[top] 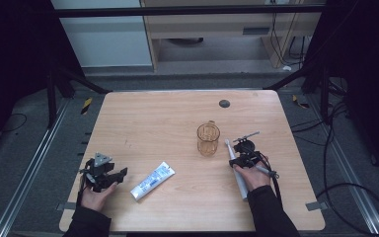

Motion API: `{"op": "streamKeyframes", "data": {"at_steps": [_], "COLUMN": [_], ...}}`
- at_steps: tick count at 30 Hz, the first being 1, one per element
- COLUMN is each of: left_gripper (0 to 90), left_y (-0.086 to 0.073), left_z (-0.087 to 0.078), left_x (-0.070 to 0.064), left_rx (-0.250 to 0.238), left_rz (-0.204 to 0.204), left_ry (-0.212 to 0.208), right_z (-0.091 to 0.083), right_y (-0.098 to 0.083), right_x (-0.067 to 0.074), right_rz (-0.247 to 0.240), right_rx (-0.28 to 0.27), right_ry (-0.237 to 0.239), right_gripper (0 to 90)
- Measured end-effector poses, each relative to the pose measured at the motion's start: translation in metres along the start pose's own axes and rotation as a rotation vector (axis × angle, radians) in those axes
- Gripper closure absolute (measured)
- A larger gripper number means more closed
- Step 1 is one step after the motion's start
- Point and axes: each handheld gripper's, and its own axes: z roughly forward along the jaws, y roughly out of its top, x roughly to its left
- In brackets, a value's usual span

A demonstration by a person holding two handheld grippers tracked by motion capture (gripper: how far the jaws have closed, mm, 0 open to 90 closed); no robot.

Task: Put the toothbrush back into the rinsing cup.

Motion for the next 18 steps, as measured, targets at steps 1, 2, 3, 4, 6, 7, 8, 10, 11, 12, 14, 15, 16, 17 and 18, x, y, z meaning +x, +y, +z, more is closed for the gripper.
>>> {"op": "streamKeyframes", "data": {"at_steps": [1, 2, 3, 4, 6, 7, 8, 10, 11, 12, 14, 15, 16, 17, 18], "left_gripper": [40.9, 40.8, 40.9, 40.8, 40.8, 40.8, 40.8, 40.8, 40.8, 40.8, 40.8, 40.8, 40.8, 40.8, 40.8], "left_y": [0.0, 0.0, 0.0, 0.0, 0.0, 0.0, 0.0, 0.0, 0.0, 0.0, 0.0, 0.0, 0.0, 0.0, 0.0], "left_z": [0.0, 0.0001, 0.0001, 0.0001, 0.0, 0.0, 0.0, 0.0, 0.0, 0.0001, 0.0, 0.0, 0.0, 0.0001, 0.0001], "left_x": [0.0, 0.0001, 0.0001, 0.0001, 0.0001, 0.0001, 0.0001, 0.0, 0.0, 0.0, 0.0001, 0.0001, 0.0001, 0.0001, 0.0001], "left_rx": [0.0, 0.0, 0.0, 0.0, 0.0, 0.0, 0.0, 0.0, 0.0, 0.0, 0.0, 0.0, 0.0, 0.0, 0.001], "left_rz": [0.0, 0.0, 0.0, -0.001, -0.001, 0.0, -0.001, 0.0, 0.0, -0.001, -0.001, -0.001, -0.002, -0.001, -0.002], "left_ry": [0.0, 0.0, 0.0, -0.001, -0.001, -0.001, -0.001, -0.001, -0.001, -0.001, -0.002, -0.002, -0.002, -0.002, -0.002], "right_z": [0.0007, 0.0011, 0.0018, 0.0023, 0.0032, 0.0036, 0.0038, 0.004, 0.0042, 0.0044, 0.0054, 0.0057, 0.0059, 0.0061, 0.0063], "right_y": [-0.0002, -0.0001, -0.0002, -0.0003, -0.0004, -0.0004, -0.0004, -0.0004, -0.0004, -0.0004, -0.0003, -0.0002, -0.0003, -0.0003, -0.0004], "right_x": [0.0, 0.0006, 0.0012, 0.001, 0.0011, 0.0012, 0.0012, 0.0015, 0.0015, 0.0014, 0.0022, 0.0024, 0.0024, 0.0027, 0.0028], "right_rz": [-0.004, 0.001, 0.006, 0.003, 0.006, 0.01, 0.011, 0.011, 0.012, 0.009, 0.013, 0.014, 0.01, 0.01, 0.008], "right_rx": [0.005, 0.007, 0.013, 0.014, 0.017, 0.02, 0.021, 0.021, 0.023, 0.026, 0.031, 0.033, 0.035, 0.036, 0.036], "right_ry": [-0.001, -0.001, -0.002, -0.004, -0.004, -0.003, -0.004, -0.006, -0.004, -0.005, -0.012, -0.013, -0.015, -0.017, -0.017], "right_gripper": [62.5, 62.6, 62.9, 63.1, 63.2, 63.2, 63.3, 63.6, 63.8, 64.2, 65.2, 65.5, 66.0, 66.3, 66.5]}}
